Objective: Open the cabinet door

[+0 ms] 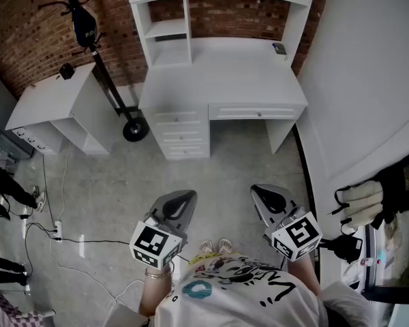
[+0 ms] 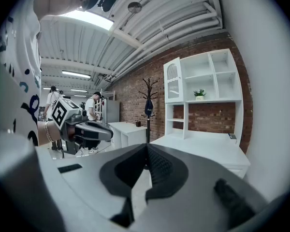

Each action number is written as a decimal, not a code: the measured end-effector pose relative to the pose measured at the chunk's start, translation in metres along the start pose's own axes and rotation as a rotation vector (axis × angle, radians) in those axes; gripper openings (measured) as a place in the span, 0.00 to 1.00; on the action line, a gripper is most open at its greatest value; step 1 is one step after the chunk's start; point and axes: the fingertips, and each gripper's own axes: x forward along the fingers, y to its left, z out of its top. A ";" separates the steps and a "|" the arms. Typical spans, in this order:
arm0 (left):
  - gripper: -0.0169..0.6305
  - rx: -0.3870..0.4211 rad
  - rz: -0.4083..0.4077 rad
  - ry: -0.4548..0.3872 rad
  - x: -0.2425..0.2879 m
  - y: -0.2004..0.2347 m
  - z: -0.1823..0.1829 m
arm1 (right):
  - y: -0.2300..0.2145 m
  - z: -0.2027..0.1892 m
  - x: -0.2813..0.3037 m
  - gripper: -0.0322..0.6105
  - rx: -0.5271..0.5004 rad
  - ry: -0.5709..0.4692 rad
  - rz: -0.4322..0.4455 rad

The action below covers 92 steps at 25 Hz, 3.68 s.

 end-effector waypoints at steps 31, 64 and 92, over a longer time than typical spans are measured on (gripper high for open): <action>0.05 -0.026 -0.021 0.064 -0.041 0.031 -0.038 | 0.044 -0.008 0.031 0.10 0.102 0.011 -0.042; 0.05 0.002 0.008 0.042 0.093 0.119 0.023 | -0.087 0.025 0.137 0.10 0.108 -0.011 0.016; 0.05 -0.078 0.158 0.027 0.185 0.165 0.037 | -0.175 0.020 0.208 0.10 0.131 0.026 0.202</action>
